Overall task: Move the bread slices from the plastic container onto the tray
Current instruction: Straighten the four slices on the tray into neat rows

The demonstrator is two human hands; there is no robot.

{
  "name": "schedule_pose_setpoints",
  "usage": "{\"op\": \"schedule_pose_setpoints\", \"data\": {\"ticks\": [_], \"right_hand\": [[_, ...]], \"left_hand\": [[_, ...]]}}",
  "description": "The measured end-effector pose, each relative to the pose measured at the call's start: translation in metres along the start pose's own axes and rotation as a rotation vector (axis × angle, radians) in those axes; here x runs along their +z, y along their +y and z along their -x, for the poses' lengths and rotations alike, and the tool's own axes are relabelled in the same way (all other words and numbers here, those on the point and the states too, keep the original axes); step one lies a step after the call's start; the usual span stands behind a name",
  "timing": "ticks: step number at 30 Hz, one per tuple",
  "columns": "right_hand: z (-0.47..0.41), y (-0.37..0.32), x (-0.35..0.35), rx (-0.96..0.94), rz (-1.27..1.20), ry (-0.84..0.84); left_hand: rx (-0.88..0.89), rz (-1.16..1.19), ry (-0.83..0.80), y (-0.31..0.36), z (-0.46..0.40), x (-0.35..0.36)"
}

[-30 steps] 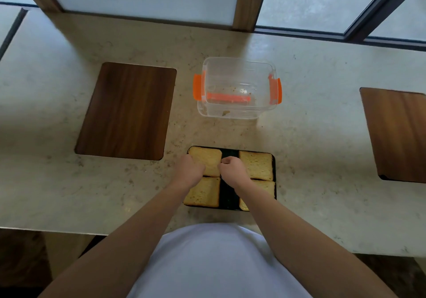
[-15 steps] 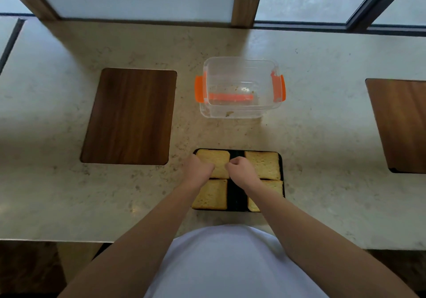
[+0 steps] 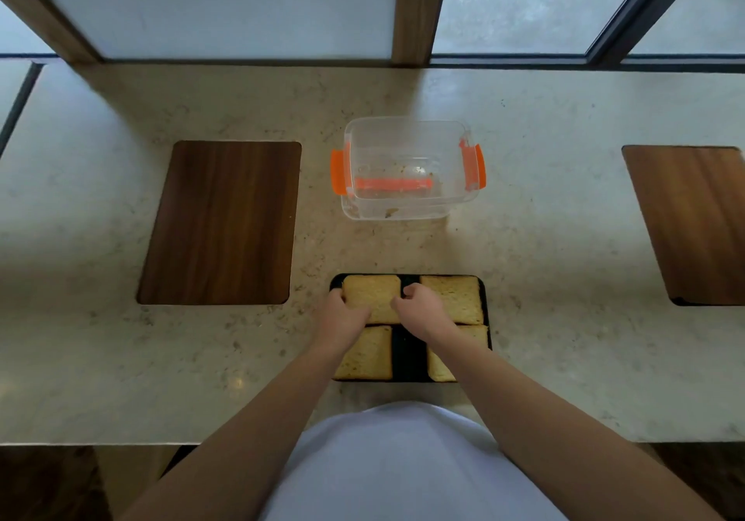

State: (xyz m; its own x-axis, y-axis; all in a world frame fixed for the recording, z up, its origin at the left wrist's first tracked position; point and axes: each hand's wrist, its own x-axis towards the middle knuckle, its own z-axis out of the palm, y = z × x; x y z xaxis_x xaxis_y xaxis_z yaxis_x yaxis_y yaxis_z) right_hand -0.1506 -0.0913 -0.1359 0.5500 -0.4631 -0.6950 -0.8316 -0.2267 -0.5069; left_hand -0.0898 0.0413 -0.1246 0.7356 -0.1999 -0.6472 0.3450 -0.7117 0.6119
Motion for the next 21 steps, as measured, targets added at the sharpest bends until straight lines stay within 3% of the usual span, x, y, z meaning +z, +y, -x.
{"op": "schedule_pose_setpoints", "data": {"ticks": [5,9,15,21], "right_hand": [[0.022,0.007,0.002,-0.098,0.049,0.006],[0.037,0.02,0.009,-0.055,0.036,-0.107],[0.045,0.03,0.015,0.032,-0.048,-0.151],[0.047,0.033,0.017,0.081,-0.156,-0.174]], "left_hand": [[0.006,-0.011,-0.013,-0.028,0.015,-0.007],[-0.002,-0.053,0.011,-0.047,0.026,-0.013],[0.032,-0.071,0.035,-0.049,0.036,-0.013],[-0.056,-0.029,-0.034,-0.048,0.032,-0.007]]}}
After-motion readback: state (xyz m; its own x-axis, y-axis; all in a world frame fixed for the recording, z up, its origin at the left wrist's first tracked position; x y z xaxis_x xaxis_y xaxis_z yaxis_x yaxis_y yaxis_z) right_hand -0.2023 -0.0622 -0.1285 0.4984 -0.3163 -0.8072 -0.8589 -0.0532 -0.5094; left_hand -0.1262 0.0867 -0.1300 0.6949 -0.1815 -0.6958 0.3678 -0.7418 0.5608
